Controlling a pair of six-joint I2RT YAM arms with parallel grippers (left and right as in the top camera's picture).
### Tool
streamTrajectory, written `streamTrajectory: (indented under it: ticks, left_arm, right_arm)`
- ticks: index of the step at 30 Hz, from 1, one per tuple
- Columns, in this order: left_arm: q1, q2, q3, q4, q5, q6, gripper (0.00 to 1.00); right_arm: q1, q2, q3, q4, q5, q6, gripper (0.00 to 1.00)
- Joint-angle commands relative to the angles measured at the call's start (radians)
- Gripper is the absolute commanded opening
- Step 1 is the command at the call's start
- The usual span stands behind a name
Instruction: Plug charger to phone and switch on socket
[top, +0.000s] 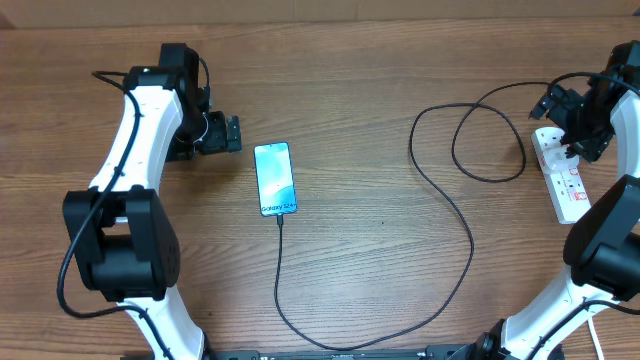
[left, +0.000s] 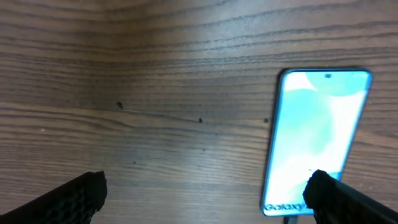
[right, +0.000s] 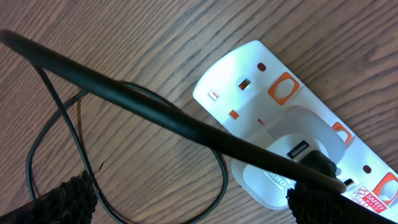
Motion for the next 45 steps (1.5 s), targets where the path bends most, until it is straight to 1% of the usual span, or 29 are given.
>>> streamTrajectory:
  ticks: [1, 15, 17, 19, 24, 27, 30, 35, 38, 42, 45]
  left_arm:
    - [-0.050, -0.130, 0.002, -0.002, -0.010, -0.010, 1.00]
    - [-0.274, -0.469, 0.000, -0.003, -0.010, -0.010, 1.00]
    - [-0.309, -0.531, -0.026, -0.002, -0.010, -0.010, 1.00]
    - [-0.319, -0.573, -0.079, 0.006, -0.010, -0.010, 1.00]
    - [-0.318, -0.719, -0.365, 0.105, -0.032, -0.002, 1.00]
    - [-0.316, -0.830, -0.583, 0.243, -0.047, -0.002, 1.00]
    - [-0.303, -0.928, -0.782, 0.455, -0.045, -0.004, 1.00]
    - [-0.297, -1.106, -1.092, 0.832, -0.042, -0.056, 1.00]
    - [-0.282, -1.206, -1.237, 0.994, -0.034, -0.075, 1.00]
    - [-0.253, -1.324, -1.384, 1.141, -0.035, -0.105, 1.00]
    - [-0.242, -1.395, -1.459, 1.201, -0.035, -0.103, 1.00]
  right_arm:
    - [0.001, -0.042, 0.012, 0.008, -0.002, -0.004, 1.00]
    - [0.001, -0.042, 0.012, 0.008, -0.002, -0.004, 1.00]
    - [0.001, -0.042, 0.012, 0.008, -0.002, -0.004, 1.00]
    - [0.001, -0.042, 0.012, 0.008, -0.002, -0.004, 1.00]
    - [0.001, -0.042, 0.012, 0.008, -0.002, -0.004, 1.00]
    - [0.001, -0.042, 0.012, 0.008, -0.002, -0.004, 1.00]
    - [0.001, -0.042, 0.012, 0.008, -0.002, -0.004, 1.00]
    - [0.001, -0.042, 0.012, 0.008, -0.002, -0.004, 1.00]
    - [0.001, -0.042, 0.012, 0.008, -0.002, -0.004, 1.00]
    - [0.001, -0.042, 0.012, 0.008, -0.002, -0.004, 1.00]
    - [0.001, -0.042, 0.012, 0.008, -0.002, -0.004, 1.00]
